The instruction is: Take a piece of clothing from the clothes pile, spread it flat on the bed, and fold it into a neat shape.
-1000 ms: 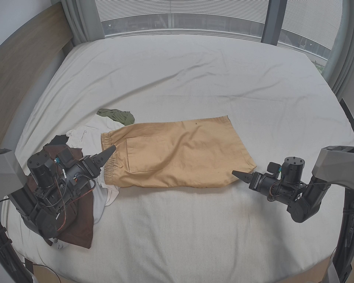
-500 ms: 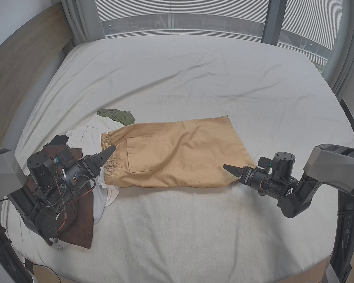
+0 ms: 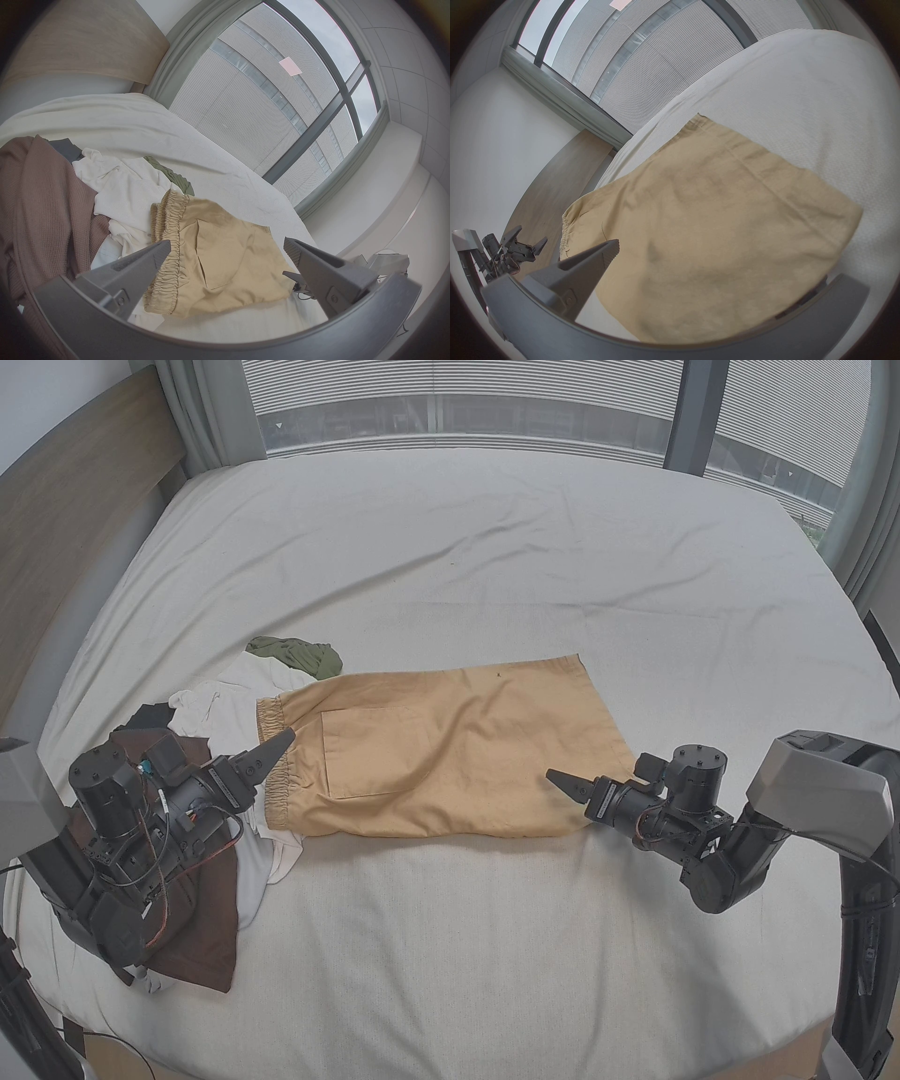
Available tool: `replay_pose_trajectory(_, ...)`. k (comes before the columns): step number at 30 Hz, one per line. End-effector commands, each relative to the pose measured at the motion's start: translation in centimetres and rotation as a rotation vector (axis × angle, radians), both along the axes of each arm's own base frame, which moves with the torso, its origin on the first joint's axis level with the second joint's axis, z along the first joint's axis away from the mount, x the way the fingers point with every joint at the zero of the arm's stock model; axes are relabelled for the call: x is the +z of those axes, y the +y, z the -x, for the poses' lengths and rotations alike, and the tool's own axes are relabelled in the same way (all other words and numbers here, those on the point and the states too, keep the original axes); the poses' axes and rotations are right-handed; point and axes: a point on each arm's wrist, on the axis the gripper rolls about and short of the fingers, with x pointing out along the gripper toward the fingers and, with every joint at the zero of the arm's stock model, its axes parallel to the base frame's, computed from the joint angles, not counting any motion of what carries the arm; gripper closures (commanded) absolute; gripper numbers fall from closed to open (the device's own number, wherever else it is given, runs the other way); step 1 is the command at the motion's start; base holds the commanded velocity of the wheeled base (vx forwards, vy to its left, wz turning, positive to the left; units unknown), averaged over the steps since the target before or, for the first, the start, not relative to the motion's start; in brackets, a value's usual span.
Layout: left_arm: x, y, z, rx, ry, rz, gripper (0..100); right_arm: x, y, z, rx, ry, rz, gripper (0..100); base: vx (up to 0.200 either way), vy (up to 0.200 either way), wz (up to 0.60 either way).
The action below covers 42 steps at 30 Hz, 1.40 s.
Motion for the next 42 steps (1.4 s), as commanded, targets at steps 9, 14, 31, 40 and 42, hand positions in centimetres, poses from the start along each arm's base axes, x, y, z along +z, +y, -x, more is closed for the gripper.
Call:
replay_pose_trajectory(9, 0.1, 0.0, 0.0, 0.0, -0.003, 0.004, 0, -1.0, 0.8, 0.3, -0.01, 0.008, 0.035, 100, 0.0, 0.0, 0.0)
replay_pose_trajectory(14, 0.1, 0.0, 0.0, 0.0, -0.004, 0.006, 0, -0.8, 1.1, 0.9, 0.004, 0.003, 0.039, 100, 0.0, 0.0, 0.0)
replay_pose_trajectory(31, 0.1, 0.0, 0.0, -0.001, -0.001, 0.008, 0, -0.2, 0.9, 0.7, -0.035, -0.076, 0.076, 100, 0.0, 0.0, 0.0)
replay_pose_trajectory(40, 0.2, 0.0, 0.0, -0.001, -0.003, 0.008, 0, 0.1, 1.0, 1.6, -0.03, -0.078, 0.069, 100, 0.0, 0.0, 0.0)
replay_pose_trajectory(42, 0.2, 0.0, 0.0, -0.001, -0.003, 0.008, 0, 0.1, 1.0, 2.0, -0.027, -0.071, 0.072, 100, 0.0, 0.0, 0.0)
